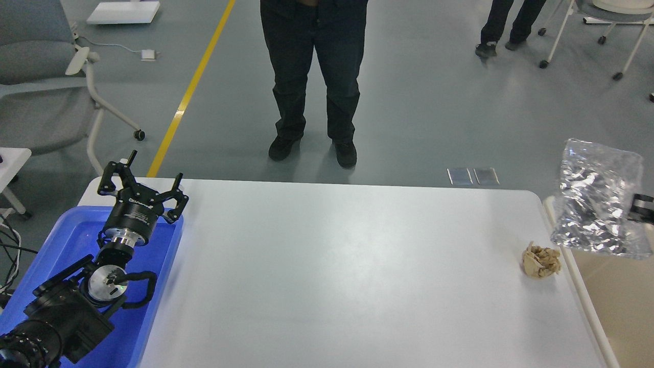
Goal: Tidy desktop
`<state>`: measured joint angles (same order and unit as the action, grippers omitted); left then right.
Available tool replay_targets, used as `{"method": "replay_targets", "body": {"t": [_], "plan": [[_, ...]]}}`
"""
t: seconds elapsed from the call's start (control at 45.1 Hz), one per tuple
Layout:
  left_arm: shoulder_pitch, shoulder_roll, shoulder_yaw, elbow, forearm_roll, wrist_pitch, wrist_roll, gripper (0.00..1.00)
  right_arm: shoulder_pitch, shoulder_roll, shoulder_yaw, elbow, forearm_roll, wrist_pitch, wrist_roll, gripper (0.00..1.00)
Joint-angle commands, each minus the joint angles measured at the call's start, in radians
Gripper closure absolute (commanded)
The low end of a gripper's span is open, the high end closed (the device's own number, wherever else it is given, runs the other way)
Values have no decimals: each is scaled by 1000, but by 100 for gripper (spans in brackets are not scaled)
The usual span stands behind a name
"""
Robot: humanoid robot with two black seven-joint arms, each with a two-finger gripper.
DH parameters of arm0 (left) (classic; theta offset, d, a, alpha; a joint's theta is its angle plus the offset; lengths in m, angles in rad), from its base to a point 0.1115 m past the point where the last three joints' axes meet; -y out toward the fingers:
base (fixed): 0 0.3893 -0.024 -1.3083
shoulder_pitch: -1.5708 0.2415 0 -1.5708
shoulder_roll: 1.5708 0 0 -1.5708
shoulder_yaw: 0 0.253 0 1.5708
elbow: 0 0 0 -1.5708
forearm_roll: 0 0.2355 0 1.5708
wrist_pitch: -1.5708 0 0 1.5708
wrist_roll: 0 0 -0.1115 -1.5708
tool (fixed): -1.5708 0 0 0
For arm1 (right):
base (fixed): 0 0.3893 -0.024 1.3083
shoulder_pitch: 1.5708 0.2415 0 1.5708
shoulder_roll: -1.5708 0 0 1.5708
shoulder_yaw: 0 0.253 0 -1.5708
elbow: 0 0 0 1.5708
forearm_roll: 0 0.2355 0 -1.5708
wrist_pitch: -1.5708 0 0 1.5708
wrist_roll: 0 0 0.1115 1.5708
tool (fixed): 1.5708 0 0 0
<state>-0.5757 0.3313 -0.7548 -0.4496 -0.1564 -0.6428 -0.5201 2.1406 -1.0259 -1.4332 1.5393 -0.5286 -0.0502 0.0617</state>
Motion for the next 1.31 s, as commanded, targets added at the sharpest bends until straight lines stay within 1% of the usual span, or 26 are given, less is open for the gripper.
{"method": "replay_targets", "body": {"t": [0.0,0.155,0.332,0.443,0.576,0.687,0.753,0.842,0.886,0.997,1.108,1.218,1.263,1.285], "plan": [[-1,0,0,0,0,2,0,0,4,-158,-4,-183,10,49,-2,100],[-1,0,2,0,0,2,-1,0,-73,-230,37,-326,56,43,-2,100],[-1,0,2,0,0,3,-1,0,-238,-345,207,-481,151,32,-2,100],[-1,0,2,0,0,3,-1,0,-297,-382,246,-521,245,0,-2,100],[-1,0,2,0,0,3,-1,0,-338,-385,244,-522,409,-28,0,100],[-1,0,2,0,0,3,-3,0,-401,-376,244,-516,444,-34,7,100],[-1,0,2,0,-2,3,-3,0,-438,-368,244,-510,440,-33,20,100],[-1,0,2,0,-2,5,-3,0,-487,-347,244,-508,426,-33,62,100],[-1,0,2,0,-2,5,-3,0,-516,-329,244,-512,418,-33,72,100],[-1,0,2,0,-2,5,-3,0,-580,-270,244,-528,411,-39,85,100],[-1,0,2,0,-2,5,-3,0,-666,-185,249,-587,400,-51,99,100],[-1,0,2,0,-2,5,-3,0,-775,-94,289,-654,401,-114,109,100],[-1,0,2,0,-2,5,-3,0,-821,-63,322,-682,403,-135,107,100],[-1,0,2,0,-2,5,-3,0,-875,-30,359,-714,401,-151,107,100]]}}
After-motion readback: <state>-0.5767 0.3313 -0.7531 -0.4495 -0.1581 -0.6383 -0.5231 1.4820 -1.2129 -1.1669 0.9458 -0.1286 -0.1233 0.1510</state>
